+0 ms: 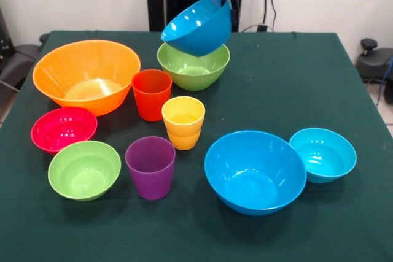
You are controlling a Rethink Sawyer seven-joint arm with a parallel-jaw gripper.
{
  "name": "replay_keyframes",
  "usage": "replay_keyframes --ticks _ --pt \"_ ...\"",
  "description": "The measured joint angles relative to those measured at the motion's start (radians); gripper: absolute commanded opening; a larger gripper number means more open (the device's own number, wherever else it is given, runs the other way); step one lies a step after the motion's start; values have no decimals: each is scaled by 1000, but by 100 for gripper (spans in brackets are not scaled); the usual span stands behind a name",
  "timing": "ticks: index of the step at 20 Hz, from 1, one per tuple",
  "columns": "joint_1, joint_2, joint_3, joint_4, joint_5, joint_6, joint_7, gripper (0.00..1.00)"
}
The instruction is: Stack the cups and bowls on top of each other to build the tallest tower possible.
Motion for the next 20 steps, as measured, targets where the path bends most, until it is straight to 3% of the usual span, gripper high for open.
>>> replay_keyframes --ticks 7,8,20 --pt "-48 0 11 0 -33 0 0 0" --pt "-59 0 12 0 -44 0 0 100" --pt "-72 0 28 2 -73 0 0 100"
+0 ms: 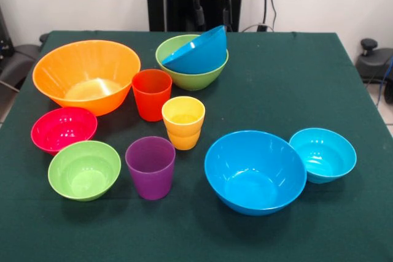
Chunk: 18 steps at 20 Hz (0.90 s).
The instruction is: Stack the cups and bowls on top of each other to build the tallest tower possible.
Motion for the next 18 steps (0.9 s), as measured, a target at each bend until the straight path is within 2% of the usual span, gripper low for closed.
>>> replay_keyframes --ticks 12,18 --pt "14 -15 8 26 0 0 0 100" --pt "61 5 9 26 0 -35 0 100"
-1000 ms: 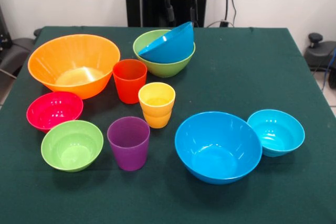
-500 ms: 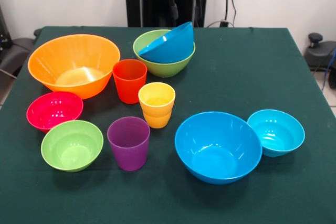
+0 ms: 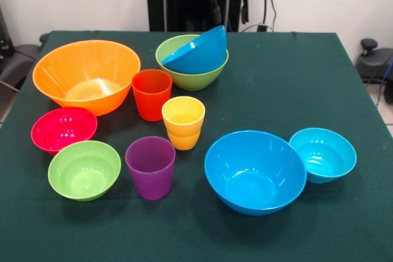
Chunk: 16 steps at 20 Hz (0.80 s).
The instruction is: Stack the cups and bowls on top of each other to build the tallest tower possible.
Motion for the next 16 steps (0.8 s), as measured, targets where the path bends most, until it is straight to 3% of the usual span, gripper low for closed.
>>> replay_keyframes --ticks 8,16 --pt "58 70 -4 -3 0 -76 0 100" --pt "62 175 -6 -26 1 -128 0 100"
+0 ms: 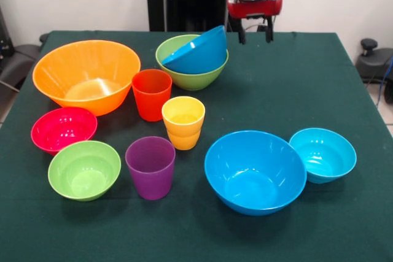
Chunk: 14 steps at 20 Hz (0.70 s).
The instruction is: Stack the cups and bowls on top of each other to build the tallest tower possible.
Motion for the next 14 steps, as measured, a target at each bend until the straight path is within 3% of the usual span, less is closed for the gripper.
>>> replay_keyframes --ticks 14 --pt "-7 30 -1 -1 0 -5 0 100"
